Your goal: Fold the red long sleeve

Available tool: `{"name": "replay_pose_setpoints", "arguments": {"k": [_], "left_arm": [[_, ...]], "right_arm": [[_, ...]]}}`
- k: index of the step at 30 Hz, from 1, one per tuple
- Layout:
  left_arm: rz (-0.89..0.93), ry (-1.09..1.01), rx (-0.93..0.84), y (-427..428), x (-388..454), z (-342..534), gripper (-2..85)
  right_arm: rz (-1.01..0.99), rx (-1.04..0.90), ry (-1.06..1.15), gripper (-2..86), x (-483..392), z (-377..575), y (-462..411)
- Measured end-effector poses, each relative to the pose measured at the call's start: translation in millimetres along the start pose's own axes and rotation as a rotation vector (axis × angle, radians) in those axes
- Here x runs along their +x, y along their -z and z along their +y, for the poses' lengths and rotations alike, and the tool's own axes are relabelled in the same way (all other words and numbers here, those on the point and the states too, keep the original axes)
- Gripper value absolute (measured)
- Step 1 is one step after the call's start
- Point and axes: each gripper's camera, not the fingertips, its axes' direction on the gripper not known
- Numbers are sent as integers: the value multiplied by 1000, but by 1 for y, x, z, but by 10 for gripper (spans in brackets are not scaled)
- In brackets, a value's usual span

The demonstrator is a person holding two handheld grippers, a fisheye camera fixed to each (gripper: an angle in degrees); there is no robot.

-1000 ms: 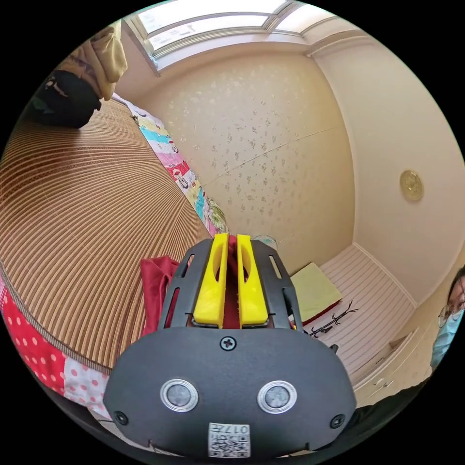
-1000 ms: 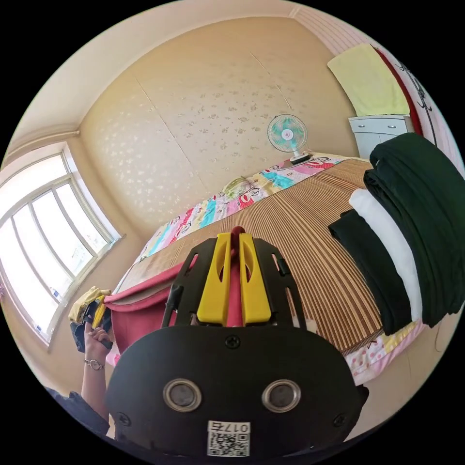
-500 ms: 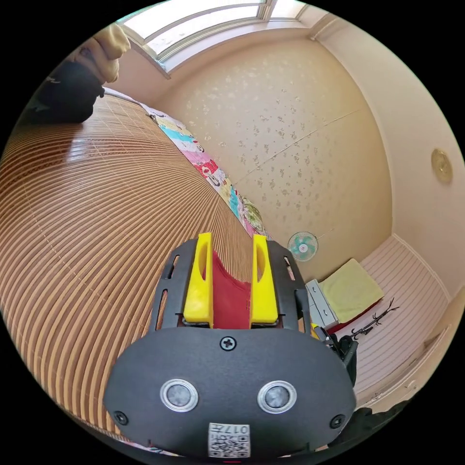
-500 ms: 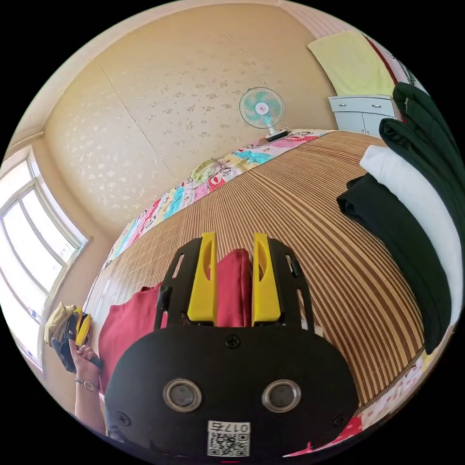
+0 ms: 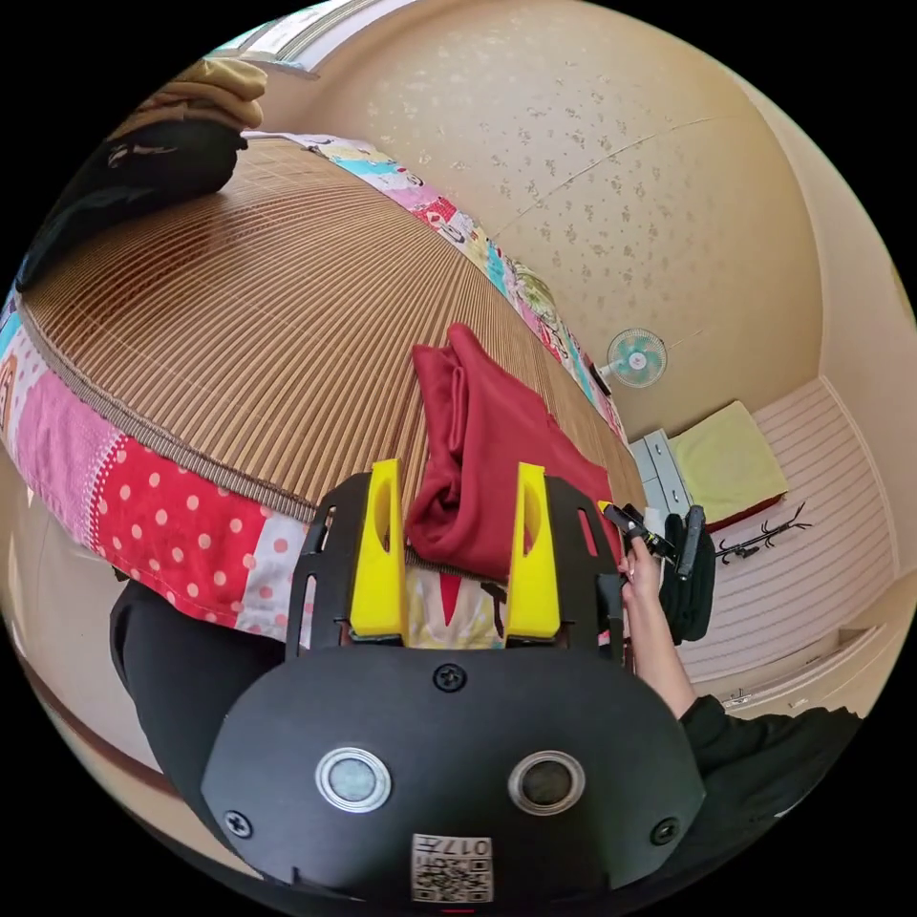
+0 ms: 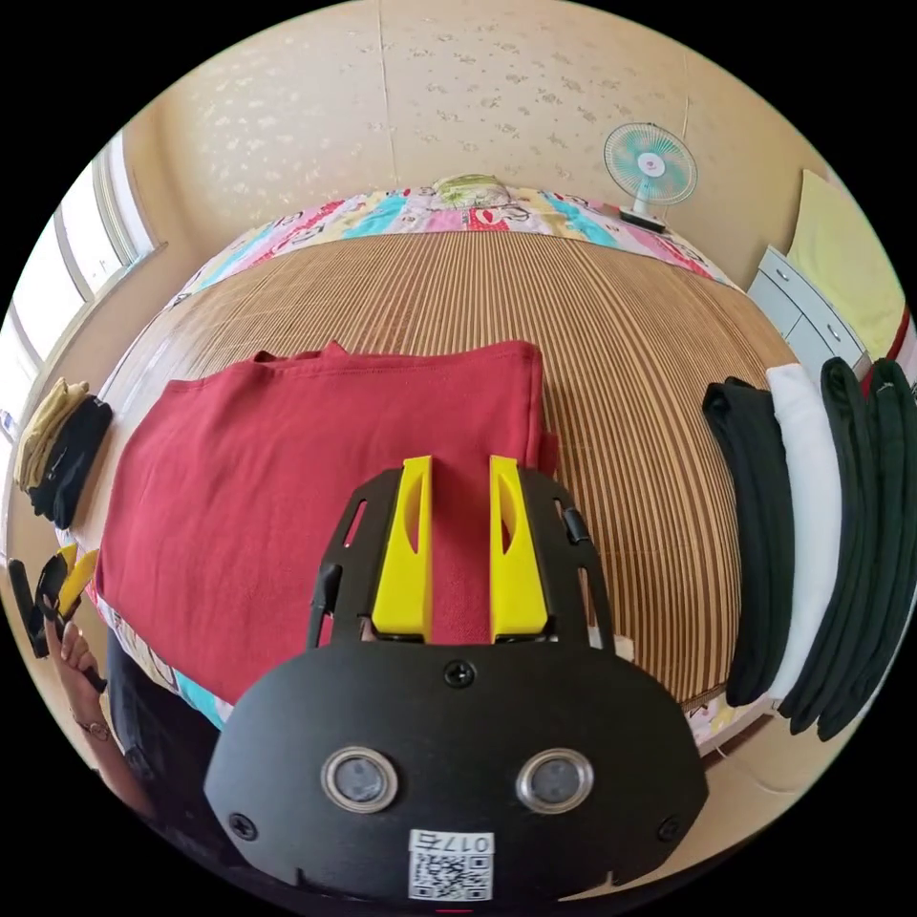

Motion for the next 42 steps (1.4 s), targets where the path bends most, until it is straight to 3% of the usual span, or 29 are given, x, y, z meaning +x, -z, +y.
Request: {"name": "replay_pose_setpoints", "arguments": {"k": [4,8,12,16,18,23,27,32,34,37,39,42], "left_arm": [[16,26,-94,-18,-19,3,144],[9,32,-126,-22,-30,4,118],[66,83,-135,-28,-51,12,103],[133,71,-115,-26,-61,23,73],[150,25,-45,-15,-58,32,66],[180,-99,80,7,-39,51,63],[116,-205,131,19,-23,69,59],[150,-253,162,28,-39,85,63],[194,-288,218,42,-56,91,90],[123,-330,242,46,-71,95,130],[129,-328,189,37,-81,92,127],[247,-298,79,10,-99,87,140]], "right_arm": [[40,28,5,90,-26,-21,16],[-120,66,89,101,-87,-50,52],[-360,-135,257,134,-180,-94,48],[-408,-400,400,162,-272,-116,7],[-354,-528,449,186,-322,-116,-21],[-132,-627,576,226,-396,-102,-47],[182,-661,670,211,-424,-82,-64],[338,-602,794,106,-414,-68,-56],[221,-589,761,96,-389,-82,-36],[-115,-535,668,90,-310,-112,9],[-405,-440,565,87,-215,-132,50],[-662,-278,454,86,-83,-134,87]]}}
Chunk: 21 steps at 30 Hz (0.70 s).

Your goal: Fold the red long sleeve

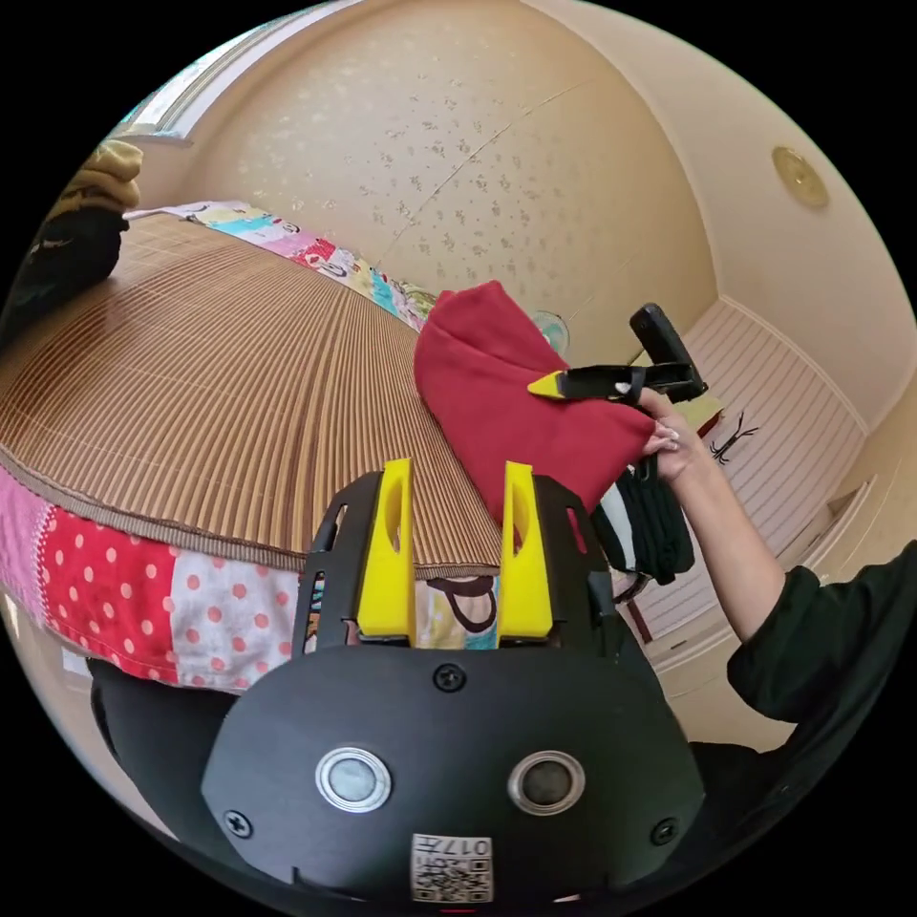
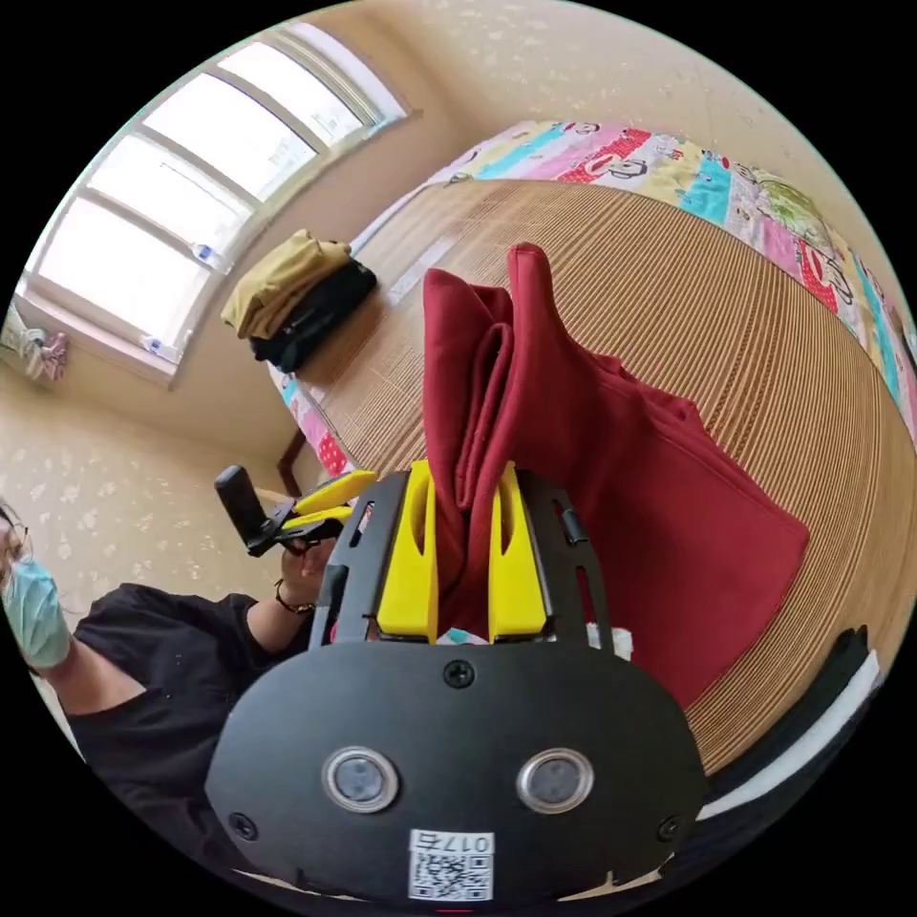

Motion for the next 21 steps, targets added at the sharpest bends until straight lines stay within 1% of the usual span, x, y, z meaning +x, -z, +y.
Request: {"name": "replay_pose_setpoints", "arguments": {"k": [1,3,4,6,7,9,11,12,15,16,19,21], "left_arm": [[51,14,-38,-12,-7,3,146],[89,15,-97,-29,-10,6,153],[89,-1,-123,-37,-8,10,156],[66,-43,-153,-46,-1,15,157],[31,-79,-177,-52,6,19,156],[-14,-128,-212,-61,14,26,156],[-13,-149,-251,-71,17,33,156],[15,-143,-279,-78,16,37,157],[96,-114,-325,-90,11,37,160],[119,-105,-326,-91,9,33,160],[149,-72,-320,-99,0,14,163],[155,-33,-333,-112,-10,-1,166]], "right_arm": [[-31,39,-2,86,16,16,16],[-136,154,-49,89,81,81,57],[-162,178,-76,89,98,97,64],[-210,254,-174,90,154,159,80],[-205,270,-203,90,166,173,82],[-201,317,-332,90,208,221,80],[-218,285,-403,91,231,245,70],[-277,327,-411,93,239,259,69],[-343,423,-426,100,239,279,80],[-334,421,-429,102,236,280,82],[-206,420,-448,115,219,290,98],[6,482,-462,125,192,307,124]]}}
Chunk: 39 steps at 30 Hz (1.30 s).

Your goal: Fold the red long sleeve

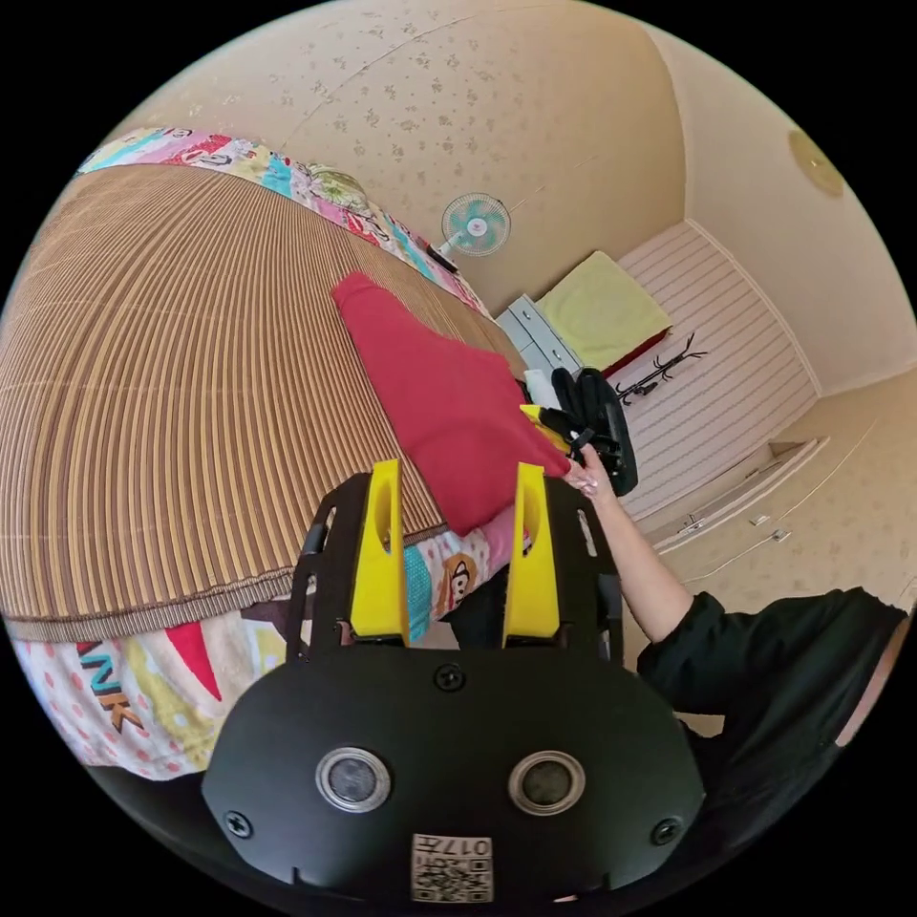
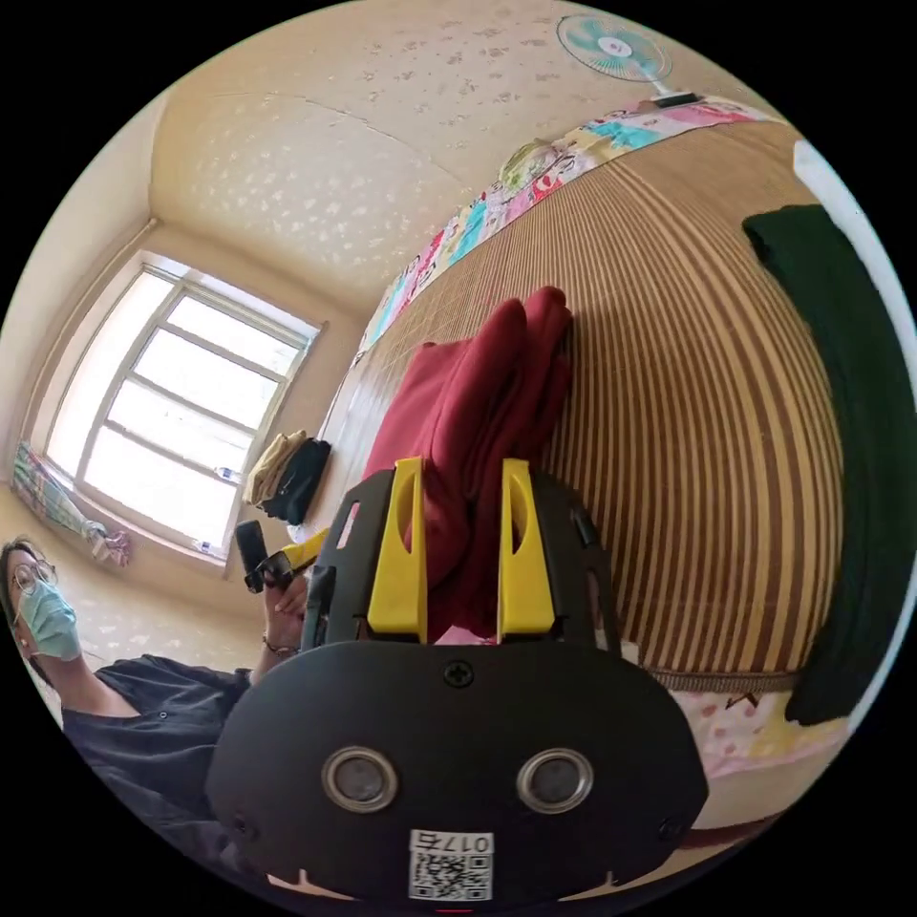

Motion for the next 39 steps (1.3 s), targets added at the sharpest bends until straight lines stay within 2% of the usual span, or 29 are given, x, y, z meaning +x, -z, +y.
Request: {"name": "replay_pose_setpoints", "arguments": {"k": [2,4,7,10,13,17,22,28,31,33,35,38,39], "left_arm": [[-8,42,-11,-11,-15,-20,168],[-39,91,9,-25,-34,-41,168],[-56,118,-6,-56,-54,-63,166],[-39,171,-128,-106,-71,-77,163],[-63,168,-89,-124,-70,-80,159],[-79,142,-127,-166,-56,-88,150],[-32,120,-198,-259,-24,-98,149],[-37,81,-212,-337,1,-99,152],[-4,78,-214,-337,-11,-92,157],[26,80,-188,-318,-23,-80,152],[-41,76,-121,-281,-31,-67,156],[-311,39,16,-204,-40,-48,179],[-454,34,61,-176,-45,-43,189]], "right_arm": [[150,132,36,137,-22,14,27],[169,210,86,150,-45,27,39],[118,98,108,162,-70,33,11],[274,-19,77,153,-76,41,-31],[360,1,130,144,-81,55,-34],[410,40,103,141,-66,57,-11],[455,63,-22,145,-20,48,39],[642,102,-39,142,-8,57,70],[612,111,-85,142,-14,61,76],[645,181,-120,142,-34,72,84],[691,266,-110,145,-60,85,92],[713,326,-53,154,-109,101,91],[689,313,-12,156,-127,105,83]]}}
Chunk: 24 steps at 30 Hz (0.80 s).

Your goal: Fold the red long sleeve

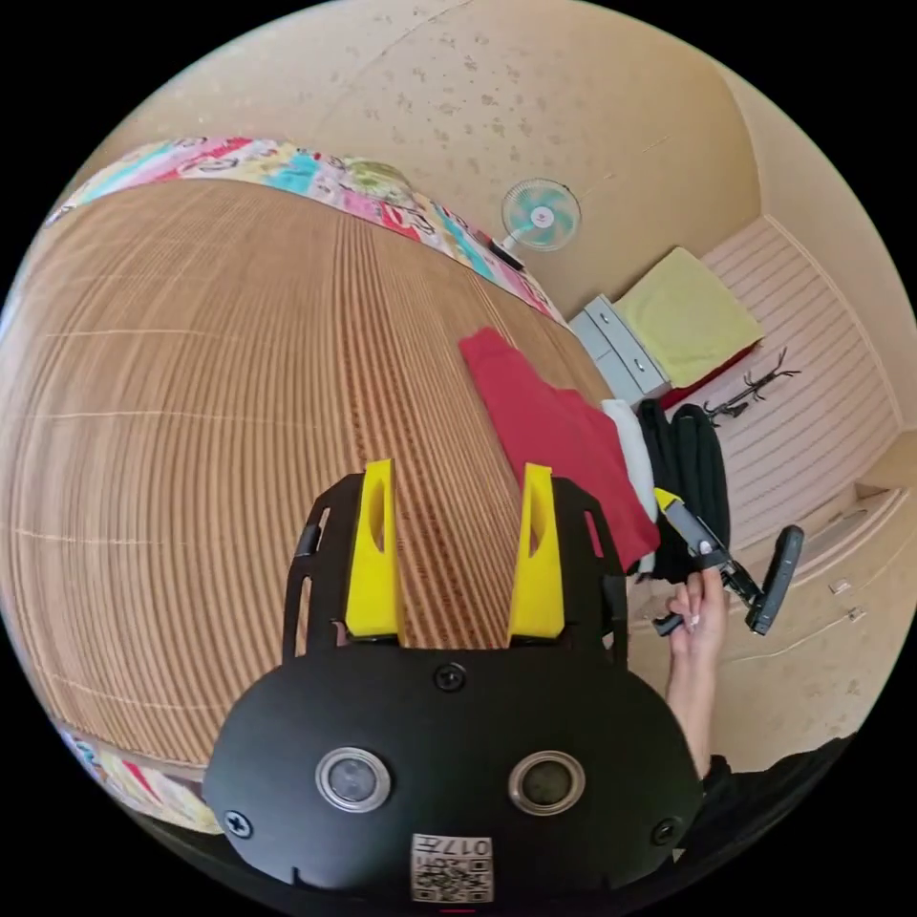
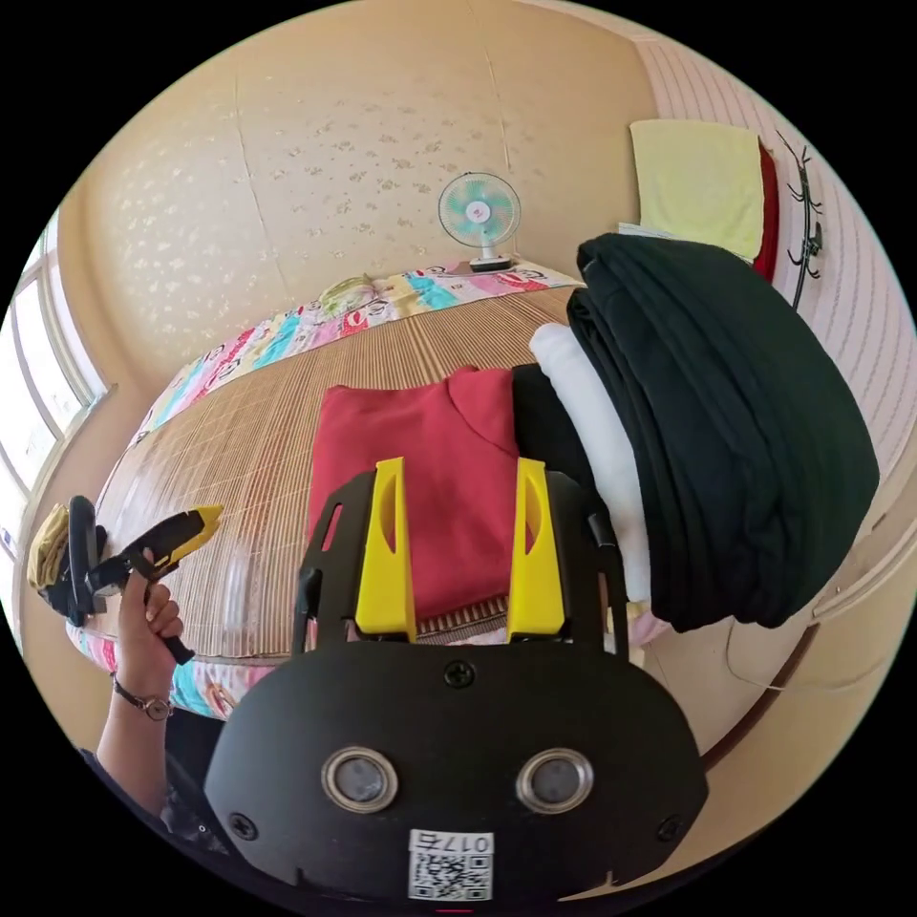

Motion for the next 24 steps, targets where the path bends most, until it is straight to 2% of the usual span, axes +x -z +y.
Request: {"name": "replay_pose_setpoints", "arguments": {"k": [4,7,10,13,24], "left_arm": [[-404,2,86,33,-54,-4,232],[-498,9,19,8,-81,-11,244],[-505,45,-95,-37,-91,-9,268],[-575,49,-76,-53,-77,-2,277],[-574,76,-80,-73,-68,6,282]], "right_arm": [[-40,-20,85,160,-48,15,0],[-73,-61,109,158,-75,27,-9],[-144,-120,101,158,-90,37,-13],[-182,-159,87,158,-97,47,-10],[-160,-169,90,159,-95,73,2]]}}
